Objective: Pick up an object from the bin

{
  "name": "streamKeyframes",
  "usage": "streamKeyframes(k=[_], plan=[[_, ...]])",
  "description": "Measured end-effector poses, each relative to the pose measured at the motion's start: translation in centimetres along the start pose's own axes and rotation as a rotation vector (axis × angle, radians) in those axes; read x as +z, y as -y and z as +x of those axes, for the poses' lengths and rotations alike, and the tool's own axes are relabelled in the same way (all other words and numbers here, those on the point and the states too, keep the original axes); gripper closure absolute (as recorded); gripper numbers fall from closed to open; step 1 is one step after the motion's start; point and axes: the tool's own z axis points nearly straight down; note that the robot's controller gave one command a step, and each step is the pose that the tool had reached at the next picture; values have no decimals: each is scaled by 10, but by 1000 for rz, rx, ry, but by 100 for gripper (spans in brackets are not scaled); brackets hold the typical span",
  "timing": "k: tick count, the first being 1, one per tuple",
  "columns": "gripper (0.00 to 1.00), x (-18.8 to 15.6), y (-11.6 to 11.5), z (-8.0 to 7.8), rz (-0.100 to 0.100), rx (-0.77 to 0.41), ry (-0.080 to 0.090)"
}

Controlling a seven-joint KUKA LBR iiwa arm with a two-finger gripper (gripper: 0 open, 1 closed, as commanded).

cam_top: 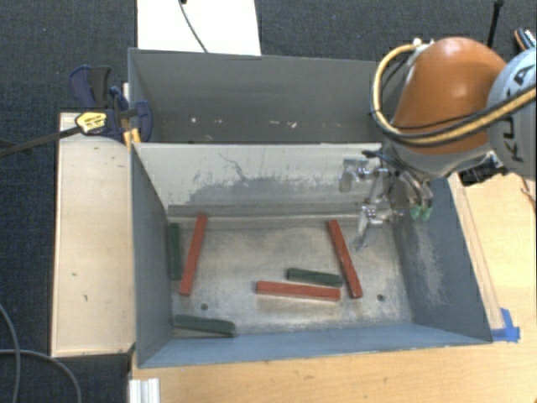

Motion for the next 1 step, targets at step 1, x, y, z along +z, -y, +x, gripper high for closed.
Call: streamKeyframes(k=[1], plan=[[0,155,-12,20,-1,-245,-8]])
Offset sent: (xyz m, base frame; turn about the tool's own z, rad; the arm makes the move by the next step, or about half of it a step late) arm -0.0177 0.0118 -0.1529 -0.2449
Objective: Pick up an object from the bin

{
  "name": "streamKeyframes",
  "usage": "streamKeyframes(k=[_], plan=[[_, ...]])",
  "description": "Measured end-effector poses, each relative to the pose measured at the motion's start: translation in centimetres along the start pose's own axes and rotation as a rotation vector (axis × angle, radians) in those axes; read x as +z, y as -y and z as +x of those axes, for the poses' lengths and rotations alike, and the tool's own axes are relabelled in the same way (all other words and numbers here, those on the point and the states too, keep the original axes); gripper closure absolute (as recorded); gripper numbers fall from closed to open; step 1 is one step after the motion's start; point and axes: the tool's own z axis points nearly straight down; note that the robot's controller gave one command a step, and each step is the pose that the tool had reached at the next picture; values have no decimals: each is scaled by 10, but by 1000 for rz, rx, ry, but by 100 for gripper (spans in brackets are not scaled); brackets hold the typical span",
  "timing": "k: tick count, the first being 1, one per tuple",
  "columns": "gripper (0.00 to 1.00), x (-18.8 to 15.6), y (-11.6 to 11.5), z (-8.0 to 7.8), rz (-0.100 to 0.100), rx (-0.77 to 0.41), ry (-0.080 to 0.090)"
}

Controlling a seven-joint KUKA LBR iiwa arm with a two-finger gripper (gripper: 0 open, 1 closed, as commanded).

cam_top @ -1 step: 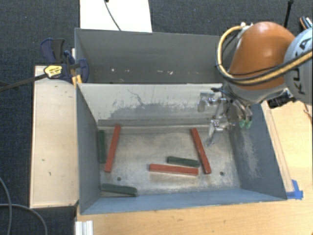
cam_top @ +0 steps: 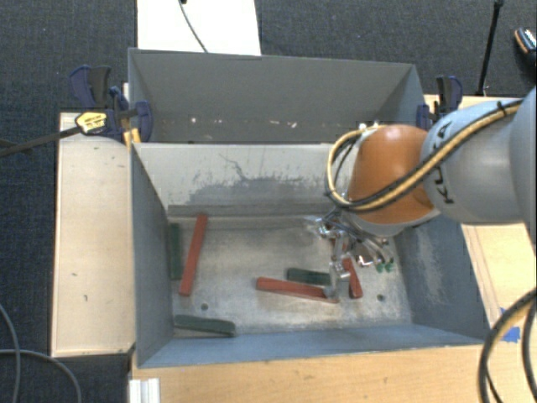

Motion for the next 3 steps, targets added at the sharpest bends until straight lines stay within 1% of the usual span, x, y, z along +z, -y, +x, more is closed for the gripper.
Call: streamKeyframes(k=[1,2,3], plan=[[0,8,-37,47,0,31,4],[100,5,-35,45,2,32,8],[100,-110,-42,43,2,70,14]])
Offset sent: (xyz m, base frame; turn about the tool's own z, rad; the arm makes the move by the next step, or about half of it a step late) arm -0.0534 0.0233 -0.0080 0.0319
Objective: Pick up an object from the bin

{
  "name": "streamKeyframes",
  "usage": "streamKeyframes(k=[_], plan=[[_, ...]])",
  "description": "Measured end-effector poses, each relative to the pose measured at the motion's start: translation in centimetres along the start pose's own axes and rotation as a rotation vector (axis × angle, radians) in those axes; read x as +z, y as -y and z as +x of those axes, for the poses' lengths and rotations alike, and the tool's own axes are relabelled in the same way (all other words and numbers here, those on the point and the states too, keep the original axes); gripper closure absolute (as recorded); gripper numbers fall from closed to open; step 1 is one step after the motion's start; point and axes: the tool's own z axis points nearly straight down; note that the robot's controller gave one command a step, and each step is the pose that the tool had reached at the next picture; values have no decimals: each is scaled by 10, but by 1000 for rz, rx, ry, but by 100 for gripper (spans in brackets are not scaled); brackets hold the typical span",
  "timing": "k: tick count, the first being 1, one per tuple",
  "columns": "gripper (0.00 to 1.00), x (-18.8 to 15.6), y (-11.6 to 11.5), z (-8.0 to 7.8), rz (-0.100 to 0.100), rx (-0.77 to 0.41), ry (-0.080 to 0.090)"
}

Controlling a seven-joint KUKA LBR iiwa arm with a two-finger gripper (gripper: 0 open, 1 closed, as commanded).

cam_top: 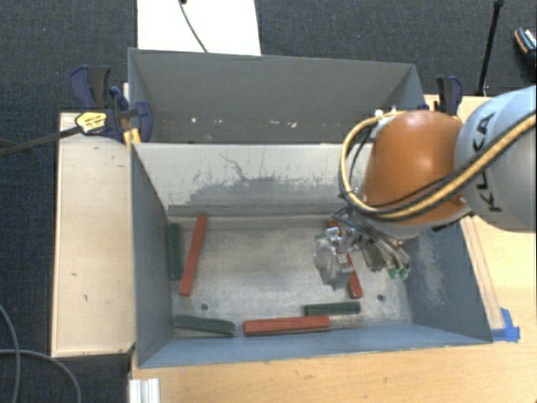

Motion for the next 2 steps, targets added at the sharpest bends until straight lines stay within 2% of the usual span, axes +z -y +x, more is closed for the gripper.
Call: streamKeyframes(k=[1,2], plan=[[0,4,0,2,-1,0,-8],[0,118,25,24,0,-126,1]])
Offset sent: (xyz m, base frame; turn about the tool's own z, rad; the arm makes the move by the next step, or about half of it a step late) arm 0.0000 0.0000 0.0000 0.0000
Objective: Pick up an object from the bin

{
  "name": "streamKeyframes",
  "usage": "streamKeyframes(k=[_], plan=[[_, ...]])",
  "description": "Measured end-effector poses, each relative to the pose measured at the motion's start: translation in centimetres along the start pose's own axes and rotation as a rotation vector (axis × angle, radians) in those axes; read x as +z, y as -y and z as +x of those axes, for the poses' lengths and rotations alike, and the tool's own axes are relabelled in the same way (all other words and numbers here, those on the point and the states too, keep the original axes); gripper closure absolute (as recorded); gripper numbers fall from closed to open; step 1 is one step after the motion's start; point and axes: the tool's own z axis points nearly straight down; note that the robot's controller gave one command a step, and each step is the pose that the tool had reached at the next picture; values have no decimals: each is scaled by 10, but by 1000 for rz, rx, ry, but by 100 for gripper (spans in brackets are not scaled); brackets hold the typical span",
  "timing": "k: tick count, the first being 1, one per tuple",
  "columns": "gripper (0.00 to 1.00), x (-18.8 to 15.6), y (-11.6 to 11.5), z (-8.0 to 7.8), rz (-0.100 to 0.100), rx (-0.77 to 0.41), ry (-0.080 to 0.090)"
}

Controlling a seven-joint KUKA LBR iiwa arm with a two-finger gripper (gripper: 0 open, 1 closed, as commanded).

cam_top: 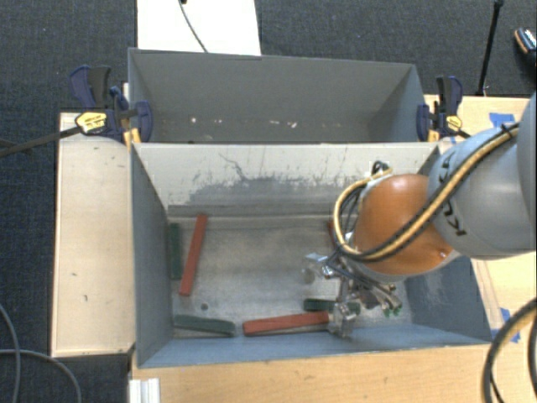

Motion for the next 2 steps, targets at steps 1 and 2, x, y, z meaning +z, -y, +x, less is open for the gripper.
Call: streamKeyframes(k=[1,2], plan=[[100,-1,-1,2,-2,-1,-8],[100,-139,16,-30,1,4,0]])
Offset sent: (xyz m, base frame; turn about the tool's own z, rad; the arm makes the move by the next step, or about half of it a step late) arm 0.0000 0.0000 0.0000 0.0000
